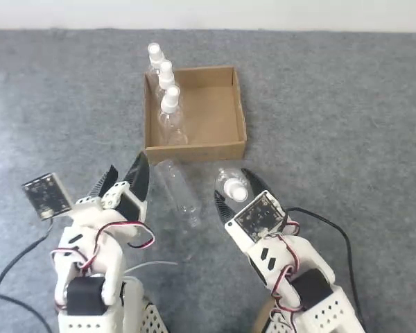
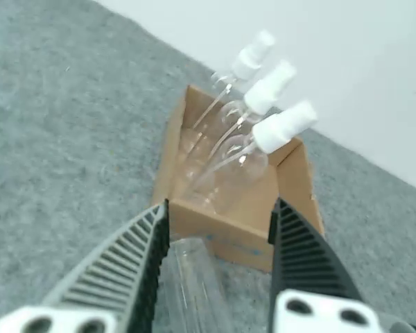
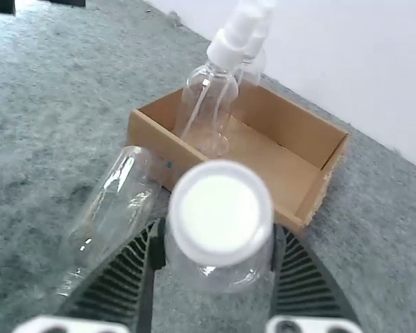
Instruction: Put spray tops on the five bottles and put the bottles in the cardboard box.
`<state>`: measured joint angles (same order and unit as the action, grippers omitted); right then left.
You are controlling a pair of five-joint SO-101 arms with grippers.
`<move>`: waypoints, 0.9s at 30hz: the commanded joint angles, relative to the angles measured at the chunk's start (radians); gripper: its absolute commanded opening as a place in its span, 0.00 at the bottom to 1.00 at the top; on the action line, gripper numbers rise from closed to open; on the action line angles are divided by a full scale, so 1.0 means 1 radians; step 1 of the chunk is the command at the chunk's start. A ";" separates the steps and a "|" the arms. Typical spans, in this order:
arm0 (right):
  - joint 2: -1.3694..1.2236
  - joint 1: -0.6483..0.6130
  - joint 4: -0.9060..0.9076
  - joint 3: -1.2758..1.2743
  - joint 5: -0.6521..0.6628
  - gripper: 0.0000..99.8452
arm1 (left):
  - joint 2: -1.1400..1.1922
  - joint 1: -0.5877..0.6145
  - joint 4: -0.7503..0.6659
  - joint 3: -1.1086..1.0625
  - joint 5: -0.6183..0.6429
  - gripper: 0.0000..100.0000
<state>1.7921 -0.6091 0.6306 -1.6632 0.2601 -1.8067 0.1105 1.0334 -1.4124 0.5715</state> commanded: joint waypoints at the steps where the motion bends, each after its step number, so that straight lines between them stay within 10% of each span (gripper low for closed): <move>1: 0.018 0.015 0.007 -0.018 0.008 0.10 | -0.017 0.012 -0.040 0.047 -0.014 0.21; 27: 0.018 0.015 0.008 -0.015 0.011 0.10 | -0.017 0.169 -0.041 -0.131 -0.235 0.04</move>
<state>1.7921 -0.6045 0.6306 -1.6632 0.2601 -1.8067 0.2762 1.0211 -1.5474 0.3475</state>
